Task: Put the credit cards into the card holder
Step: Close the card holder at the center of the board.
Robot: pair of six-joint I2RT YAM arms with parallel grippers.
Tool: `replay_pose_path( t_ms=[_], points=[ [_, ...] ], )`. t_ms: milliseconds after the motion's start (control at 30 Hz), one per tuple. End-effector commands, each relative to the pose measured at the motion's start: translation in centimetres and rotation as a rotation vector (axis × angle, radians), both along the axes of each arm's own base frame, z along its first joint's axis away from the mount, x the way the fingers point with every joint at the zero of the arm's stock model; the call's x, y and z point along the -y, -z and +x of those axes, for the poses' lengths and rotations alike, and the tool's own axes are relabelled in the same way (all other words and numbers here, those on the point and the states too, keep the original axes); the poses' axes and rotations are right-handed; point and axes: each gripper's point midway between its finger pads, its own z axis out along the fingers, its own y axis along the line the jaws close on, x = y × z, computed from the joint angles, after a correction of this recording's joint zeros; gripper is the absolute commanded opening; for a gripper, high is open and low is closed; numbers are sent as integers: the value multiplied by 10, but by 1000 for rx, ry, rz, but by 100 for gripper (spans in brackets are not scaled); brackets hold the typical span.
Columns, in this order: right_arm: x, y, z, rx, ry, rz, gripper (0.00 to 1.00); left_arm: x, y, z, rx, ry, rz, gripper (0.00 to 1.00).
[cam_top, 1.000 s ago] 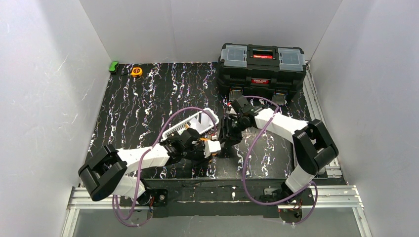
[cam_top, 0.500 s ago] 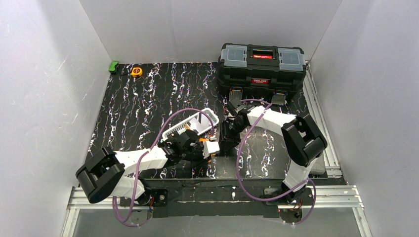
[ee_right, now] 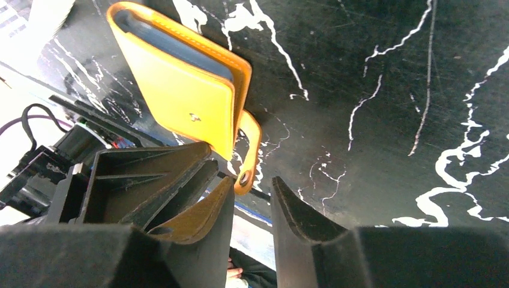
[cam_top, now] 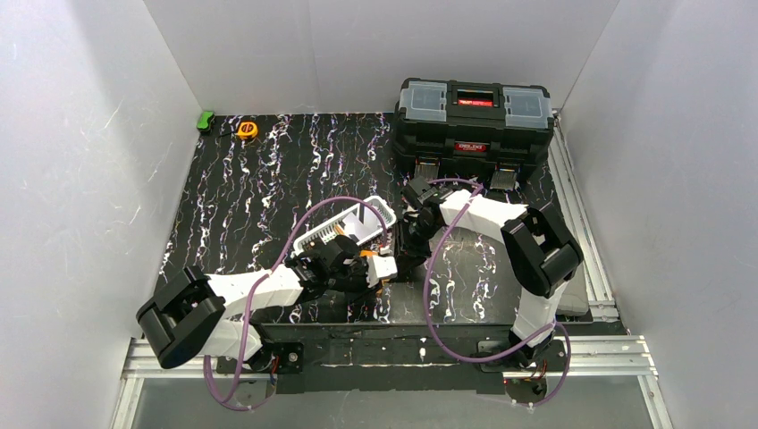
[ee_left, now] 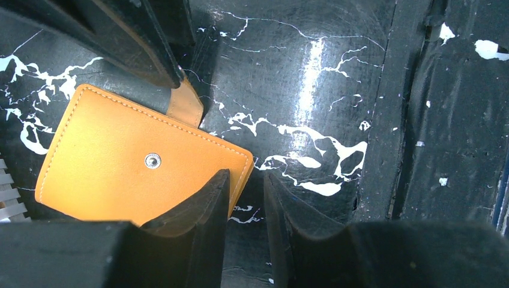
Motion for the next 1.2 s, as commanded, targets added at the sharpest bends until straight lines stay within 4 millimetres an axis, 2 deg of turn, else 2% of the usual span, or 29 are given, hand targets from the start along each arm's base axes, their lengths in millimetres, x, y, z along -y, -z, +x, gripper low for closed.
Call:
replay_pose_path(
  t_ms=[0,267,400,433,500,600,733,867,967,1067,1167],
  points=[
    [3,4,0,-9,6,-37,30,-5,-1,-4,9,-1,7,26],
    [7,3,4,32,6,-56,15,-5,0,-5,12,6,7,28],
    [10,4,1,32,3,-63,3,-2,-6,-7,-1,19,-2,36],
    [10,4,1,33,1,-62,1,-1,-8,-8,-8,17,-6,41],
    [11,3,0,32,-3,-61,1,3,-14,-8,-17,25,-17,52],
    [11,2,0,44,-21,-55,1,9,-25,-8,-26,31,-41,56],
    [14,3,1,71,-81,-50,1,20,-50,-16,-64,87,-78,64],
    [25,8,2,96,-144,-103,1,18,-76,-21,-42,188,-71,72],
    [32,11,2,111,-159,-129,1,9,-93,-26,25,290,-71,97],
    [34,12,2,118,-171,-130,1,-7,-96,-25,94,376,-44,98],
    [37,10,2,132,-188,-132,1,-18,-83,-14,119,405,-17,98]
  ],
)
